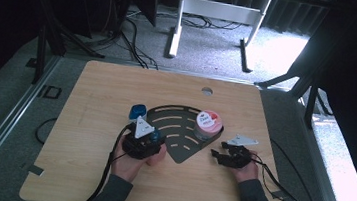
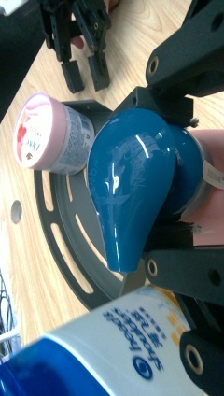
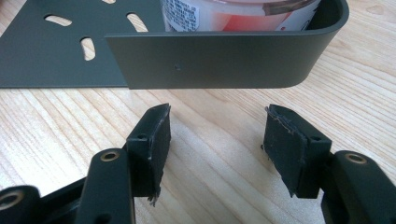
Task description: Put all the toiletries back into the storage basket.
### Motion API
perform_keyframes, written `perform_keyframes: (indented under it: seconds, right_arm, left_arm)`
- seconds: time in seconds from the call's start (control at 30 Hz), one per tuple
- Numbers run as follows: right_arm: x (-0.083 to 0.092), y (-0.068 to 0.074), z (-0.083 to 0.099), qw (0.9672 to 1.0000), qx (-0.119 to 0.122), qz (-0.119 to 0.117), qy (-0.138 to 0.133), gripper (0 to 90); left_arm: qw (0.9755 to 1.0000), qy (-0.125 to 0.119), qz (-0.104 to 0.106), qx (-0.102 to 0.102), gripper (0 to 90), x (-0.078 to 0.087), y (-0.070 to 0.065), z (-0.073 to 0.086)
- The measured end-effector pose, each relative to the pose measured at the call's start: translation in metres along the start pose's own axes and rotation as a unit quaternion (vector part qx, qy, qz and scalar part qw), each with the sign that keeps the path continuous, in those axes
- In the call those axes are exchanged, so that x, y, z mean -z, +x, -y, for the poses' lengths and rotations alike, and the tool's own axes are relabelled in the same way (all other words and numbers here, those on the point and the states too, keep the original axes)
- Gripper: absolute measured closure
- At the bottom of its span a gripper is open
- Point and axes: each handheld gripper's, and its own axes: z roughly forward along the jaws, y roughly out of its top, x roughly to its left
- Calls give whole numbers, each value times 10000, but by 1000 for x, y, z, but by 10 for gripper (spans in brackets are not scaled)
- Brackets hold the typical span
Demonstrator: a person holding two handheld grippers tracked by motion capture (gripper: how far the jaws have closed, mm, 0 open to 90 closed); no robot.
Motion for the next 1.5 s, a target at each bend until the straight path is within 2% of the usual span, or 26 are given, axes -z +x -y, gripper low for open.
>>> perform_keyframes:
  seconds: [0.57, 1.07, 1.5]
  right_arm:
    - [0, 0, 0, 10000, 3, -1, 0, 410]
    - [0, 0, 0, 10000, 10, -9, 0, 410]
    - [0, 0, 0, 10000, 8, -14, 2, 410]
  left_arm:
    - [9996, 7, 277, -113, 527, -13, -16, -12]
    - [9992, 19, 346, -209, 527, -25, -28, -23]
    - [9991, -68, 392, -154, 527, -34, -32, -36]
